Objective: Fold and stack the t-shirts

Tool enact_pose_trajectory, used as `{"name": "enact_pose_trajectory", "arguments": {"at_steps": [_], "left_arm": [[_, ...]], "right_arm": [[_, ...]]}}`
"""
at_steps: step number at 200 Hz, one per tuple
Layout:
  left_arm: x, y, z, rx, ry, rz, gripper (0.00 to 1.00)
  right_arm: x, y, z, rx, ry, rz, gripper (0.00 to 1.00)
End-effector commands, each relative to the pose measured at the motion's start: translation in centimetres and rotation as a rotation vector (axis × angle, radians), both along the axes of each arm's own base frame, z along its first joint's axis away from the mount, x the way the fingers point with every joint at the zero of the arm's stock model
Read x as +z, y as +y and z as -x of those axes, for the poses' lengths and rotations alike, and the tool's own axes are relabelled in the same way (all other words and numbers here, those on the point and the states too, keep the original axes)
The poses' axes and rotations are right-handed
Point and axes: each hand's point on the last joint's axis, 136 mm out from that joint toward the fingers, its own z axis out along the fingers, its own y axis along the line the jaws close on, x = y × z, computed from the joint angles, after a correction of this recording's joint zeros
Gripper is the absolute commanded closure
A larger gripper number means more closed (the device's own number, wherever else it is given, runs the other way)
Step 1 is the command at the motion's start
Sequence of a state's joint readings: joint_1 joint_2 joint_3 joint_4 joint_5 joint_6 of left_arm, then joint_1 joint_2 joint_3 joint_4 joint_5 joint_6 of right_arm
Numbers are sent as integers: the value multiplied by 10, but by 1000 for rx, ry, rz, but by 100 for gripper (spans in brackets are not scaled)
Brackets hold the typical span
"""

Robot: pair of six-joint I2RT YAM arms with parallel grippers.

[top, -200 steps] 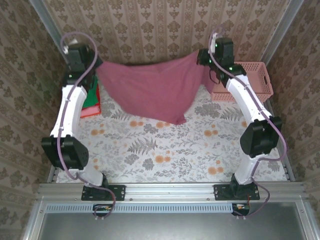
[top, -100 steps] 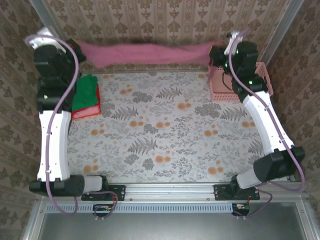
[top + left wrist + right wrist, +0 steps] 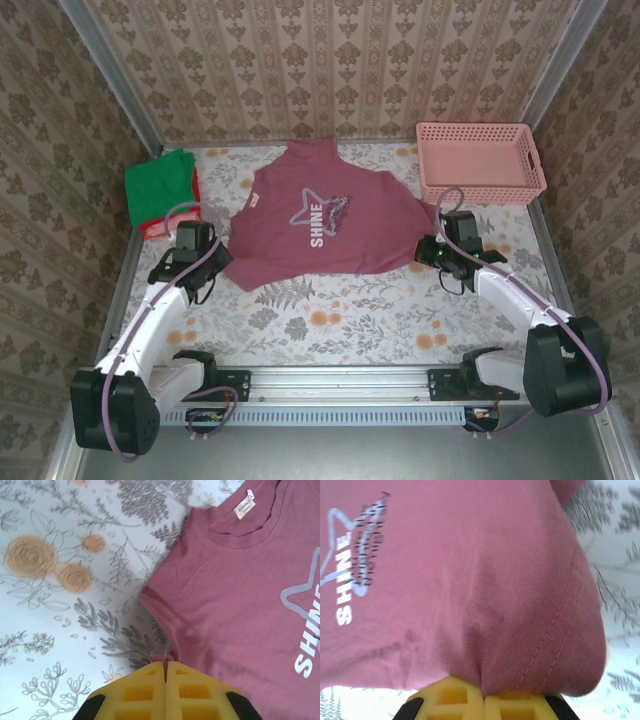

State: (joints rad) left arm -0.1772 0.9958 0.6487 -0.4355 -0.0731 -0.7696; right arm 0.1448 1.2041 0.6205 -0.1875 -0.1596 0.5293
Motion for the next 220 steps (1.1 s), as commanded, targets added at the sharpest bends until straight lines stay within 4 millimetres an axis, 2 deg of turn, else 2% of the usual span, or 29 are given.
{"name": "enact_pose_trajectory", "arguments": {"at_steps": [1,18,42,62,89,104,116,127,135,145,161,173,191,220], "left_arm": [[0,6,6,50,-5,-1,100],[-7,11,14,56,12,-21,100],[-11,19,21,73,17,-33,100],[-11,23,24,82,23,-20,100],[5,25,22,94,-2,20,100],[13,26,23,93,-9,17,100],[12,28,25,87,3,5,100],[8,29,28,86,23,-2,100],[5,30,31,86,36,-8,88],[7,31,33,84,41,-18,63],[19,35,33,83,10,-46,34],[33,33,26,58,-42,-65,17],[50,16,5,-22,-105,-99,1],[46,-46,-49,-203,-130,-110,0]], "right_arm": [[-7,-12,10,-113,28,-14,100],[-15,-17,21,-145,64,-10,100],[-16,-21,37,-163,93,11,100],[0,-25,45,-174,57,24,100],[33,-34,51,-196,-26,47,100],[36,-37,58,-203,-18,54,100],[28,-37,64,-199,10,63,93],[16,-39,72,-195,61,77,77],[11,-39,75,-192,81,81,60],[12,-41,77,-192,78,96,44],[25,-43,71,-173,18,123,32],[36,-43,61,-152,-24,146,25],[44,-36,38,-107,-48,168,22],[35,-21,-8,-108,-55,168,21]]}}
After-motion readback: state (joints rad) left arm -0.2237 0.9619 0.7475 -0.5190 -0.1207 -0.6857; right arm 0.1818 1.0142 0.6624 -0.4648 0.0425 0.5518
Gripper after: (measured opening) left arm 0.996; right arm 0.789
